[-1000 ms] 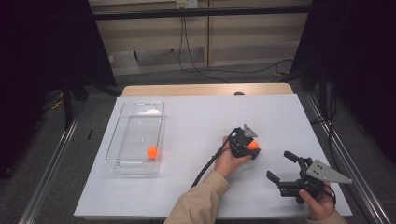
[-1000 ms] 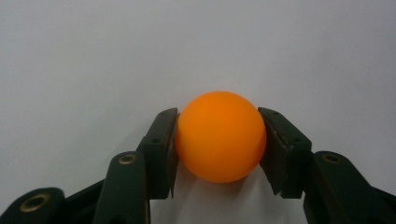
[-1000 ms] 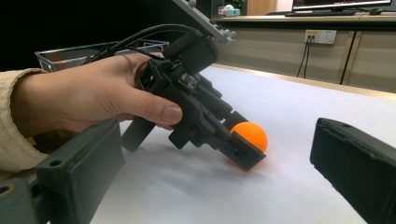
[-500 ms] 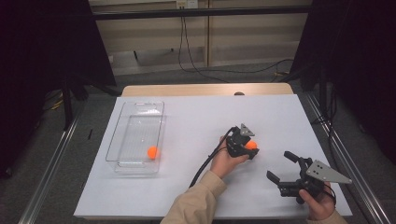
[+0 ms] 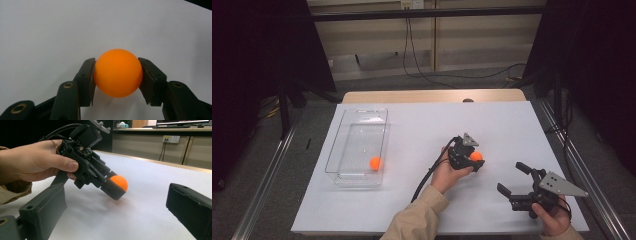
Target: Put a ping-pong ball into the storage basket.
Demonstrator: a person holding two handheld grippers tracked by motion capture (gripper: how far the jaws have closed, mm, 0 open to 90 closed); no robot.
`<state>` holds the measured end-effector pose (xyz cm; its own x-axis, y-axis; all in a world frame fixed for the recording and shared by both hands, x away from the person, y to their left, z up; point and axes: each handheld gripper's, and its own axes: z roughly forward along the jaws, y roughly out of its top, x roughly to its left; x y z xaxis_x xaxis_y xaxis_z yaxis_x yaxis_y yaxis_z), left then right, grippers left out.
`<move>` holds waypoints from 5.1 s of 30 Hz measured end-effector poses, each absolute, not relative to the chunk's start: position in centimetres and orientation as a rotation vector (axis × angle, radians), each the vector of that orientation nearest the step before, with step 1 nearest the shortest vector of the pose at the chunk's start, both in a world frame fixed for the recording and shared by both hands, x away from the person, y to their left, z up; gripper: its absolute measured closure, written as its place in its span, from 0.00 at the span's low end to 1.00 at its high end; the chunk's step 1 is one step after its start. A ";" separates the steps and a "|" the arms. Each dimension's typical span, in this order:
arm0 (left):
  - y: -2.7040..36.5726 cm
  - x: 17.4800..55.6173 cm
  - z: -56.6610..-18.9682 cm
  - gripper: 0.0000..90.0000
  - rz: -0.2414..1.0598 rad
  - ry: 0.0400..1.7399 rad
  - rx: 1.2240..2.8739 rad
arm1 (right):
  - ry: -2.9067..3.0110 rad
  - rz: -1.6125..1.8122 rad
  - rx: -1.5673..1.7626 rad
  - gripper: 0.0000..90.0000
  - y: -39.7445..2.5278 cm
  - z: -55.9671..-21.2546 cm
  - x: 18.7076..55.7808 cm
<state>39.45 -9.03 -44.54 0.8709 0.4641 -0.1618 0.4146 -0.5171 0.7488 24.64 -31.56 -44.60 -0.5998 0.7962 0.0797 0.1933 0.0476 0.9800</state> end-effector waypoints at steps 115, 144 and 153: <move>1.5 38.5 -42.2 0.57 0.084 0.798 2.109 | 1.838 1.577 0.988 0.02 -31.5 -44.6 24.7; 4.3 38.6 -41.0 0.57 0.140 0.859 2.082 | 1.830 1.588 0.994 0.02 -31.3 -44.6 24.9; 4.9 38.7 -40.6 0.57 0.157 0.872 2.071 | 1.830 1.589 0.995 0.02 -31.4 -44.6 24.8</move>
<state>38.65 4.89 -40.55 0.7477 0.6344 -0.1962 0.5264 -0.3862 0.7575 24.78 -31.38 -44.61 -0.5975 0.7977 0.0822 0.1930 0.0436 0.9802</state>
